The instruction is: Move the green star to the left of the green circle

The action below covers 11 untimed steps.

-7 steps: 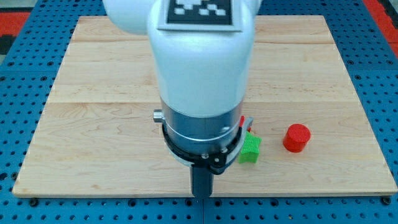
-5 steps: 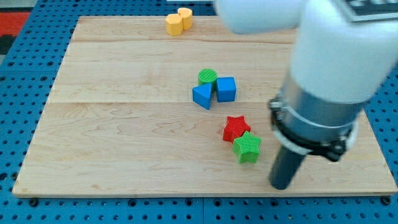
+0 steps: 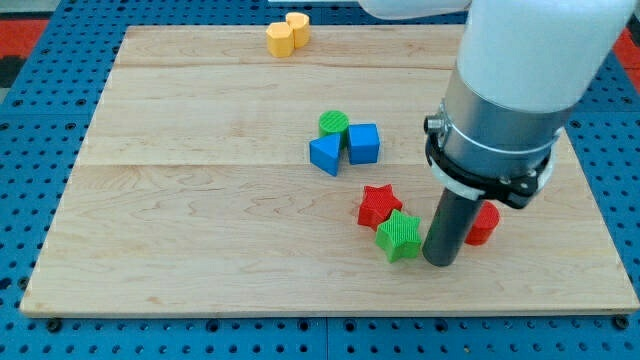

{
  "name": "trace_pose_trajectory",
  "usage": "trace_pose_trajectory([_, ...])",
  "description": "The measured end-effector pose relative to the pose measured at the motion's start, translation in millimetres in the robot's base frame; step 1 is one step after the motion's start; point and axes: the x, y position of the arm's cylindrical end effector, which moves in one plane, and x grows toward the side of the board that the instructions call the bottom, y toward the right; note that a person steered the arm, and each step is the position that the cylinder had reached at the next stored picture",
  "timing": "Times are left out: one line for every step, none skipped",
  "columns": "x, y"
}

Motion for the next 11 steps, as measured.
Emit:
trace_pose_trajectory([-4.7, -35.3])
trace_pose_trajectory([-4.7, -86.2])
trace_pose_trajectory([-4.7, -114.8])
trace_pose_trajectory([-19.6, -131.9])
trace_pose_trajectory([-55.7, -133.0])
trace_pose_trajectory([-79.1, -133.0])
trace_pose_trajectory([-30.3, -160.7])
trace_pose_trajectory([-24.0, -174.2])
trace_pose_trajectory([-50.7, -157.9])
trace_pose_trajectory([-85.2, -140.1])
trace_pose_trajectory([-110.8, -124.7])
